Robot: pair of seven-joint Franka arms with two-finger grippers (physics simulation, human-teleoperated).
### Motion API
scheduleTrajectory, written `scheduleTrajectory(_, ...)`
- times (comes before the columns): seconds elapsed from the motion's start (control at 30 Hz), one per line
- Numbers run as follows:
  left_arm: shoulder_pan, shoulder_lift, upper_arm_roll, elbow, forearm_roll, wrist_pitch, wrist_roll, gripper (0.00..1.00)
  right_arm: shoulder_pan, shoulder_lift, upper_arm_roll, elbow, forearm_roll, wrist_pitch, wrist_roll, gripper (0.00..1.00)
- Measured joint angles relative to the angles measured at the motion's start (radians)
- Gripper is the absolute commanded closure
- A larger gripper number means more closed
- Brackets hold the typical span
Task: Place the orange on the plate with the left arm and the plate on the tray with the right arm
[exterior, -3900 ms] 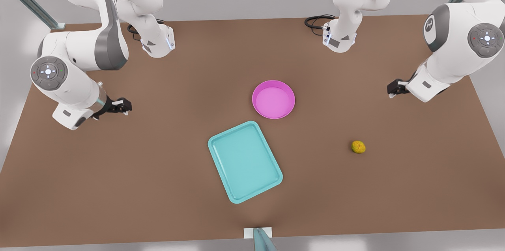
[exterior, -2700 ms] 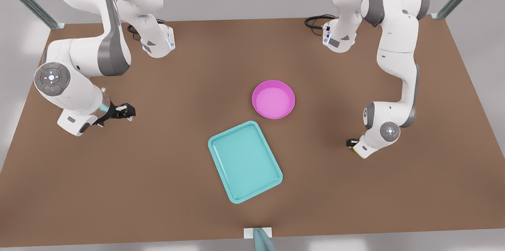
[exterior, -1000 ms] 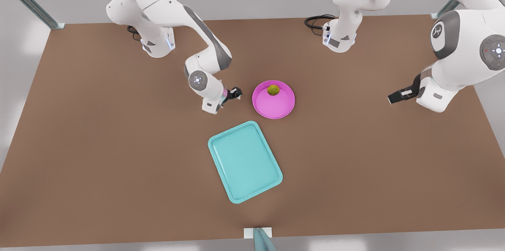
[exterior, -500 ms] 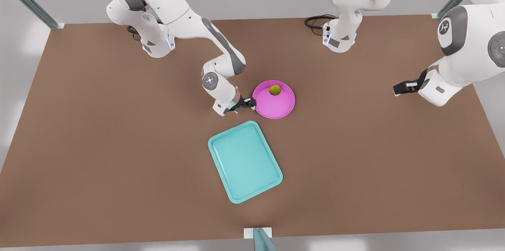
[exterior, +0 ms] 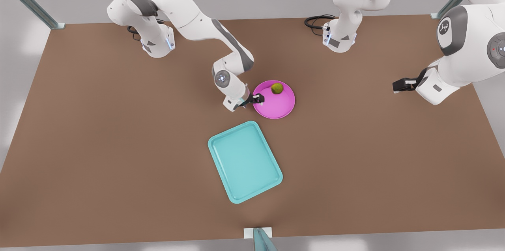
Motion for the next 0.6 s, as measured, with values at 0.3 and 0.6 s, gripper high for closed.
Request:
scheduleTrajectory(0.3, 0.000, 0.003, 0.000, 0.000, 0.000, -0.001, 0.023, 0.00, 0.019, 0.033, 0.000, 0.047, 0.000, -0.005, 0.025, 0.28)
scheduleTrajectory(0.6, -0.001, 0.002, -0.002, 0.000, 0.001, -0.011, 0.037, 0.00, 0.022, 0.058, 0.000, 0.071, -0.001, -0.007, 0.034, 0.58)
